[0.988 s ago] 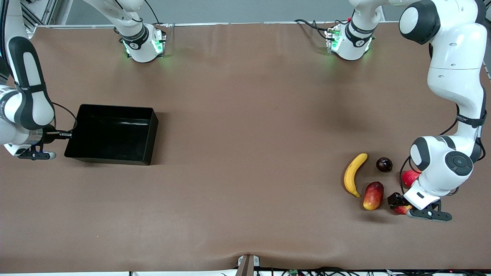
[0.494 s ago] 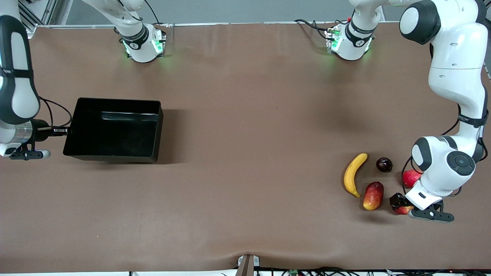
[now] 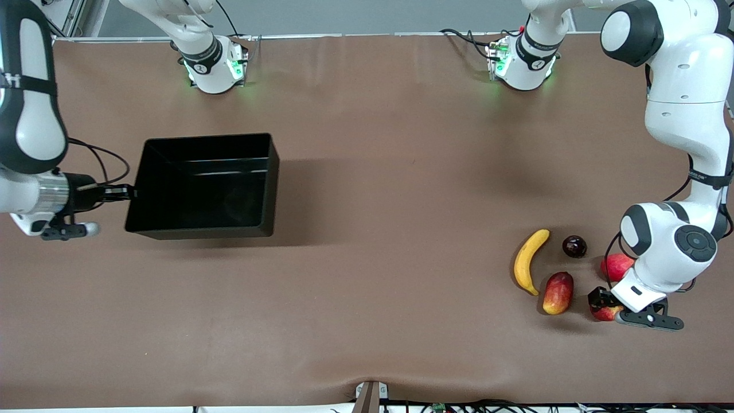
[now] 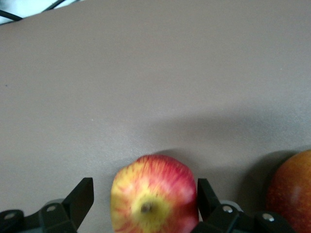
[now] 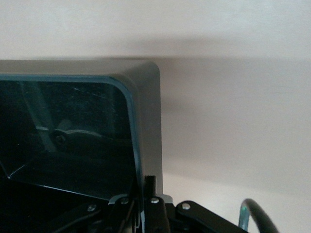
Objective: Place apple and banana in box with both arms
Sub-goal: 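Drag the black box toward the fruit with the right gripper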
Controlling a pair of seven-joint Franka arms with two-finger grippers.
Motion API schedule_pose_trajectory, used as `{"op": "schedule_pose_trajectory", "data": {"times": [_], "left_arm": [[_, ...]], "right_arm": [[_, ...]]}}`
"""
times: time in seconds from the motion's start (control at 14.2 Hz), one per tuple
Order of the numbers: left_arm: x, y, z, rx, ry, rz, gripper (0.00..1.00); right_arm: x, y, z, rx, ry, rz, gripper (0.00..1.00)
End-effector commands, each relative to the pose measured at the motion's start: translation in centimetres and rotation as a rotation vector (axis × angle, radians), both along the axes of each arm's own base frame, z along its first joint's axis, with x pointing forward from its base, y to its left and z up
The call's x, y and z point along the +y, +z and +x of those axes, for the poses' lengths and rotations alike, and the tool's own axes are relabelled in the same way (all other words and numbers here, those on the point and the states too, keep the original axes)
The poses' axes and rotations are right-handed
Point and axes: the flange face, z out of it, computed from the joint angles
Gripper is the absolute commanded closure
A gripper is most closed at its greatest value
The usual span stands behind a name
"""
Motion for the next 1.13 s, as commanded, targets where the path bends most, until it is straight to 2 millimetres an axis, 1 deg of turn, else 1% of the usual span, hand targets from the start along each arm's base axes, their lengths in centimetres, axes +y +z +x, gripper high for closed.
{"op": "schedule_pose_trajectory", "data": {"times": [0.0,0.07,0.14,0.21,0.28,0.35,0.42,0.49,0.56,0.71,0.85,0.92,0.99,1.06], "left_arm": [[0.0,0.2,-0.3,0.006,-0.027,0.016,0.15],[0.0,0.2,-0.3,0.007,-0.036,0.018,0.23],[0.0,0.2,-0.3,0.009,-0.044,0.021,0.35],[0.0,0.3,-0.3,0.008,-0.049,0.023,0.5],[0.0,0.4,-0.3,0.008,-0.049,0.023,0.68],[0.0,0.5,-0.3,0.011,-0.058,0.028,0.92],[-0.3,1.1,-0.2,0.01,-0.091,0.037,1.0],[-0.9,1.5,-0.2,0.016,-0.12,0.037,1.0],[-1.9,2.6,0.0,0.011,-0.13,0.026,1.0],[-2.1,4.7,0.2,0.009,-0.133,0.031,1.0],[-2.3,7.6,0.2,0.013,-0.133,0.038,1.0],[-3.0,9.5,0.0,0.025,-0.134,0.033,1.0],[-4.0,11.8,-0.2,0.037,-0.14,0.028,1.0],[-4.6,14.3,-0.6,0.056,-0.138,0.031,1.0]], "right_arm": [[4.9,1.3,-0.2,-0.006,0.043,0.035,1.0],[7.5,1.4,-0.2,-0.003,0.038,0.059,1.0],[10.2,1.6,-0.2,0.005,0.0,0.056,1.0],[13.4,1.8,-0.1,0.004,-0.038,0.026,1.0],[17.0,1.9,-0.4,-0.002,-0.07,-0.005,1.0],[20.2,1.7,-0.6,-0.011,-0.105,-0.029,1.0],[22.7,1.5,-0.9,-0.023,-0.127,-0.044,1.0],[25.4,1.3,-1.4,-0.034,-0.136,-0.053,1.0],[27.7,0.5,-1.8,-0.034,-0.15,-0.066,1.0],[30.9,-1.3,-2.4,-0.044,-0.149,-0.079,1.0],[34.6,-3.7,-3.1,-0.061,-0.166,-0.096,1.0],[36.8,-5.1,-3.7,-0.075,-0.206,-0.106,1.0],[38.8,-5.9,-4.3,-0.089,-0.222,-0.109,1.0],[40.1,-7.3,-4.6,-0.097,-0.241,-0.114,1.0]]}}
